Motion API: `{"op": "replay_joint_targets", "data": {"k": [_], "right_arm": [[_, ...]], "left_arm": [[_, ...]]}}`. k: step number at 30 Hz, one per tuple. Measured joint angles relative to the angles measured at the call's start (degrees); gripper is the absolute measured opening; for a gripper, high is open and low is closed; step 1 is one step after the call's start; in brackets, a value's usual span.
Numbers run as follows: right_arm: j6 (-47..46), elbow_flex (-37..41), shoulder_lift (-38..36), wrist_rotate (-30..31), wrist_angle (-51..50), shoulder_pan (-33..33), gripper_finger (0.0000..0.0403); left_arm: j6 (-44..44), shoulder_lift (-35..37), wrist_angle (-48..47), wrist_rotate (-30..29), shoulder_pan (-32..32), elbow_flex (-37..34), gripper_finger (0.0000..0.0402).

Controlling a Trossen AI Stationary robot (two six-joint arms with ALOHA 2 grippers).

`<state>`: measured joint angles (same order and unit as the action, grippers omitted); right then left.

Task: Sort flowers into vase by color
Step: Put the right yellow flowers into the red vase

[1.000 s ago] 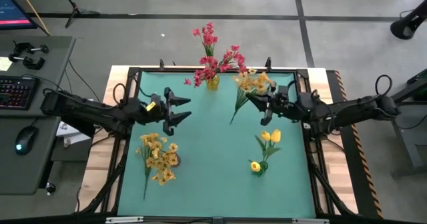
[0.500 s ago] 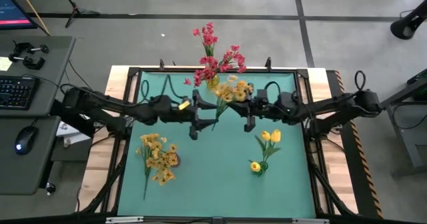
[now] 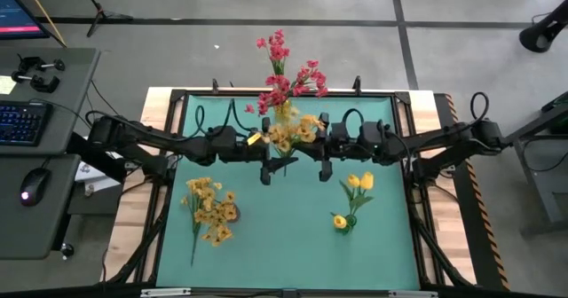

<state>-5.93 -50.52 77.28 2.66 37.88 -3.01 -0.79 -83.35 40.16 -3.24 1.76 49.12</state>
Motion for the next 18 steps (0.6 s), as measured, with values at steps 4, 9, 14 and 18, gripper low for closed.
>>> {"op": "replay_joint_targets", "data": {"k": [4,9,14,18], "right_arm": [[0.9,-0.5,0.0,-0.1,0.0,-1.0,0.0],[1.0,-0.5,0.0,-0.1,0.0,-1.2,0.0],[1.1,-0.5,0.0,1.5,0.0,-1.2,0.0011],[2.9,-0.5,0.0,3.6,0.0,-1.2,0.0051]], "left_arm": [[0.0,0.0,-0.1,0.0,0.0,0.0,0.0239],[0.1,0.0,0.0,0.0,0.0,0.0,0.0238],[0.0,0.1,-1.3,-0.2,0.0,0.0,0.0177],[-2.0,1.6,-3.3,-0.7,0.0,0.0,0.0037]]}}
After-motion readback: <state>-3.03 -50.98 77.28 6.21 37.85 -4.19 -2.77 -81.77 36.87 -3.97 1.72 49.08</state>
